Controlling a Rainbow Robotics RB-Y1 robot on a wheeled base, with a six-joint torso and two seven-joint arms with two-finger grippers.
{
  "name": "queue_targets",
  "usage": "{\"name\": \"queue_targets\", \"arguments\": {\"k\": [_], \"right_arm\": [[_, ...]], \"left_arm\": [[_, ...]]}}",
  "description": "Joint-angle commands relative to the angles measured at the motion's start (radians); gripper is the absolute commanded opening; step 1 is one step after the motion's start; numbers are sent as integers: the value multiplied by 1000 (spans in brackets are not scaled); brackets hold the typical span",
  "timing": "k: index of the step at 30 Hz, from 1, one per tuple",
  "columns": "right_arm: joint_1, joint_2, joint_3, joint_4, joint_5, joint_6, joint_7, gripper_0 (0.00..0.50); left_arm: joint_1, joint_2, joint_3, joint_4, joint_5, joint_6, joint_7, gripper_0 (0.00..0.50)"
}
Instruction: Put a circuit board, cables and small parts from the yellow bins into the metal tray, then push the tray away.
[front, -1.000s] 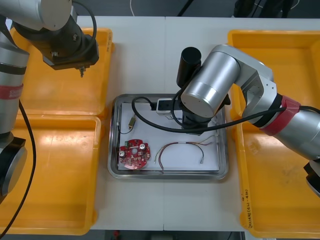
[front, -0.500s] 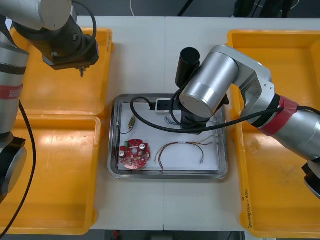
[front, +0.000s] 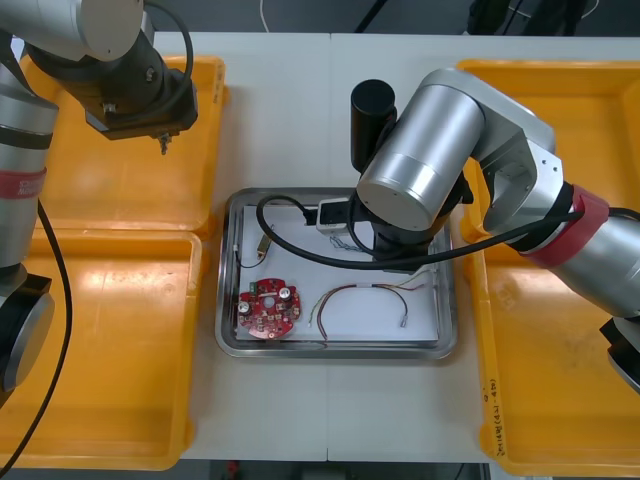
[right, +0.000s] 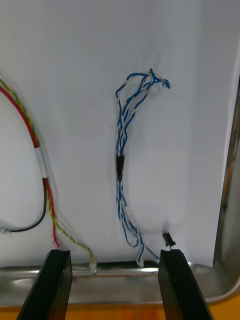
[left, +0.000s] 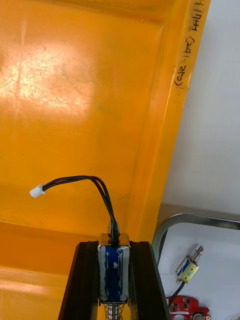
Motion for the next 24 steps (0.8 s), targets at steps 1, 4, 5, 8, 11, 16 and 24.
{"name": "queue_targets", "arguments": {"k": [1, 4, 5, 8, 11, 16, 24], "right_arm": [[-40, 19, -81, -119, 8, 101, -130, 500], [-40, 21, -107, -164, 5, 101, -179, 500], [-41, 21, -122, -182, 5, 101, -204, 500], [-40, 19, -156, -236, 3, 101, -259, 500], [-38, 8, -185, -280, 5, 101, -317, 500], [-15, -36, -226, -337, -26, 101, -408, 500], [115, -140, -418, -415, -149, 101, -530, 500]], "left_arm": [[5, -7, 32, -38, 5, 7, 71, 2], [5, -7, 32, -38, 7, 7, 71, 0], [6, -7, 32, -38, 7, 7, 73, 3], [5, -7, 32, -38, 7, 7, 74, 1], [5, -8, 30, -38, 7, 7, 79, 2], [5, -25, 6, -45, 10, 7, 90, 0], [5, -51, -40, -70, 56, 7, 96, 1]]}}
